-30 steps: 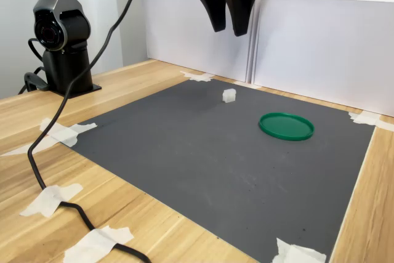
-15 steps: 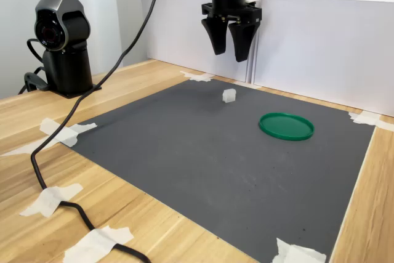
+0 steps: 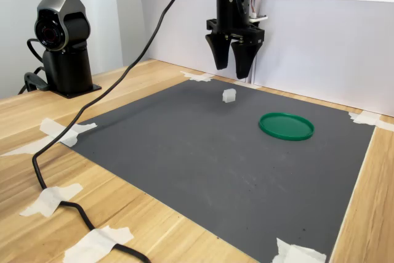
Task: Grasp a white terminal and put it on the green lid.
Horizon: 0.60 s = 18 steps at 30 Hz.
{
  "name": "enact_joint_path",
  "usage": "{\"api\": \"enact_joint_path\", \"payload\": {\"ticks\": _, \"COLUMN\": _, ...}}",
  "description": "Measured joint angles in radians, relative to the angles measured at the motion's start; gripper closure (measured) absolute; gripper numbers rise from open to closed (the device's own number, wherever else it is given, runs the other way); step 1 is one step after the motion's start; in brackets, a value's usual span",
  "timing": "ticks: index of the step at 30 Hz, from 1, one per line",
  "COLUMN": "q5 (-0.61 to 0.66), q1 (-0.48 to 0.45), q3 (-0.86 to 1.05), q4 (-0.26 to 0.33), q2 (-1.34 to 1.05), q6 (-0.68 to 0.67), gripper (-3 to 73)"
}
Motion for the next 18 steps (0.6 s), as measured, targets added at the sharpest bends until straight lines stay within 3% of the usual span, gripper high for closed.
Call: {"api": "enact_joint_path", "payload": {"ticks": 18, "q5": -0.102, "q1": 0.000, "q3": 0.088, "q4": 0.005, "q2": 0.036, "q6": 0.001, "gripper": -0.5}}
